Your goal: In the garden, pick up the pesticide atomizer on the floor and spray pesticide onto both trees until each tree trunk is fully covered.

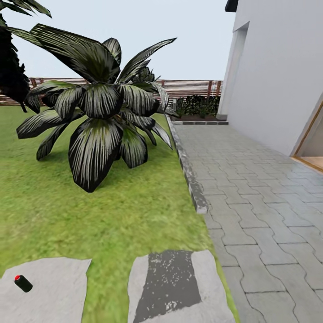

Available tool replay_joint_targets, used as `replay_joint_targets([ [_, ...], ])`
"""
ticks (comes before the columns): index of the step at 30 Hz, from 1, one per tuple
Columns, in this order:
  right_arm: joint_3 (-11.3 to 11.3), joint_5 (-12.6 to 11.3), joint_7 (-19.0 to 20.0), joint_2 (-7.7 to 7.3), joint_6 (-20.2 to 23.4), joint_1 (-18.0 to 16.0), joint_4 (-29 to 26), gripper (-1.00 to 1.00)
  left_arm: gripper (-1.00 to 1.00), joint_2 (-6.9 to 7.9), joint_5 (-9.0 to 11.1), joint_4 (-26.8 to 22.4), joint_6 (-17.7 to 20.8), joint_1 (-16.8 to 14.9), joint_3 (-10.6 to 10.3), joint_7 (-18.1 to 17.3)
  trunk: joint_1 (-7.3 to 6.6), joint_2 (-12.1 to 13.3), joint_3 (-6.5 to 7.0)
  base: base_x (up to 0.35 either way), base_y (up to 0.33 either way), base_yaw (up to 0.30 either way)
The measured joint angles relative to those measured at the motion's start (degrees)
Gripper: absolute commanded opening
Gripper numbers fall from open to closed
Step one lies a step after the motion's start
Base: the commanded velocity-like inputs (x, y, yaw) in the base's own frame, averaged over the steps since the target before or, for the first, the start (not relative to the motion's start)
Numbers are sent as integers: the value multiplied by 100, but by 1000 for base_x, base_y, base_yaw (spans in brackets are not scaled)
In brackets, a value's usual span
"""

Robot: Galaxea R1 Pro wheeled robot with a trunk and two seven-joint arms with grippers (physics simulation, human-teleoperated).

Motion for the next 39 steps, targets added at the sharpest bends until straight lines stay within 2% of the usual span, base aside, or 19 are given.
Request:
replay_joint_targets([
  [39, 0, 0, 0, 0, 0, 0, 0, 100, 100, 0, 0, 1, 0, -6, 0, 2, 0, 0, 0, 306, -180, 278],
])
